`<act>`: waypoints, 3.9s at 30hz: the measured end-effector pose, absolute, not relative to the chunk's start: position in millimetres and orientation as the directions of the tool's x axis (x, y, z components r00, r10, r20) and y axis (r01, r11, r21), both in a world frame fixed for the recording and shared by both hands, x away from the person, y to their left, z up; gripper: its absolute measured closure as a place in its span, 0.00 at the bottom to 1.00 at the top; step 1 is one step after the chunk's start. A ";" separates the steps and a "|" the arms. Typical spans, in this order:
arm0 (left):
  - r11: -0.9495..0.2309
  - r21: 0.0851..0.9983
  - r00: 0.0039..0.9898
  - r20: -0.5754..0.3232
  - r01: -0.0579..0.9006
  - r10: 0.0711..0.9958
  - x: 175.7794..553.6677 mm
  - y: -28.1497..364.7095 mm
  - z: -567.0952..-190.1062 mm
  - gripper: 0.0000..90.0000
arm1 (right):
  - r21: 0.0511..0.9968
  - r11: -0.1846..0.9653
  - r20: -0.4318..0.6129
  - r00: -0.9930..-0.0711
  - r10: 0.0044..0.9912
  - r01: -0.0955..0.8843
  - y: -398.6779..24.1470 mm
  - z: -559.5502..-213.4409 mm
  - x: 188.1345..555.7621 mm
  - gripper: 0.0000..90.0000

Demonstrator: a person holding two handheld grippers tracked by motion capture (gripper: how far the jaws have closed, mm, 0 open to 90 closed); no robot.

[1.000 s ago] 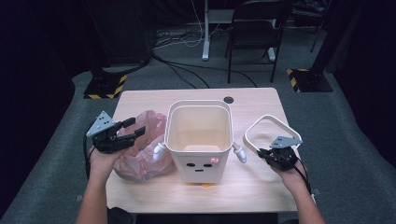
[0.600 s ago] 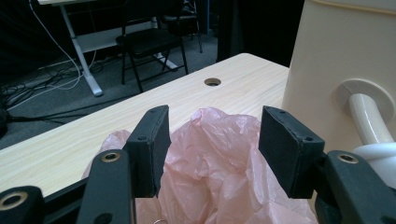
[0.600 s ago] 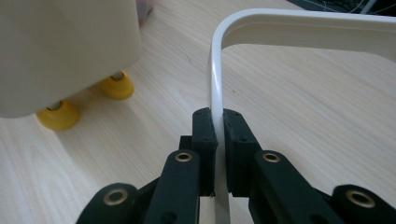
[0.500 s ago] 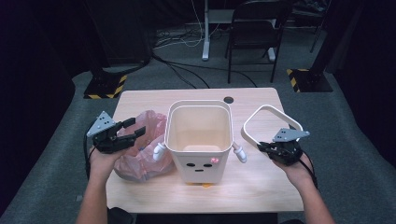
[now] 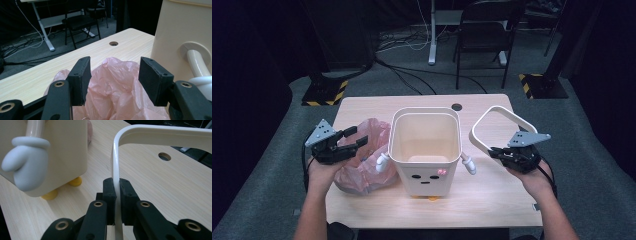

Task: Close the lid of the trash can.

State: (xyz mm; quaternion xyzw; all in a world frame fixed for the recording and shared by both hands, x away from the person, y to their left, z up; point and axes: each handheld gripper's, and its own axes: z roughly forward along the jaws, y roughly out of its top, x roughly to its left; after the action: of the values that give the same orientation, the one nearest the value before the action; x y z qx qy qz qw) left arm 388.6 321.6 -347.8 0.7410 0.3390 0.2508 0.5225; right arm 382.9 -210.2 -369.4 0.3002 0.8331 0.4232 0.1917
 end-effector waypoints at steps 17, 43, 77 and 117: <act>-0.223 0.943 0.653 0.009 0.246 0.757 388.8 321.6 -346.2 0.47 | 0.834 0.457 -0.072 -0.760 0.646 0.310 -210.0 -347.3 376.8 0.94; -0.244 0.938 0.659 0.023 0.246 0.752 388.9 317.6 -345.9 0.46 | 0.851 0.482 -0.124 -0.811 0.572 0.210 -196.5 -277.2 362.8 0.94; -0.242 0.940 0.660 0.025 0.239 0.751 385.9 317.6 -344.8 0.46 | 0.853 0.514 -0.153 -0.901 0.405 0.086 -158.4 -232.3 356.4 0.94; -0.242 0.940 0.653 0.029 0.239 0.757 380.8 319.9 -344.7 0.46 | 0.808 0.589 -0.137 -0.976 0.170 -0.011 -96.5 -220.9 347.3 0.93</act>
State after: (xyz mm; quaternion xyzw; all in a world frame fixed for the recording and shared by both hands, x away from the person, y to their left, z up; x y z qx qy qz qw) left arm 380.8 319.9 -344.7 0.7474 0.3330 0.2501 0.5176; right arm 347.3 -96.5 -220.9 0.0450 0.8856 0.4513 0.1002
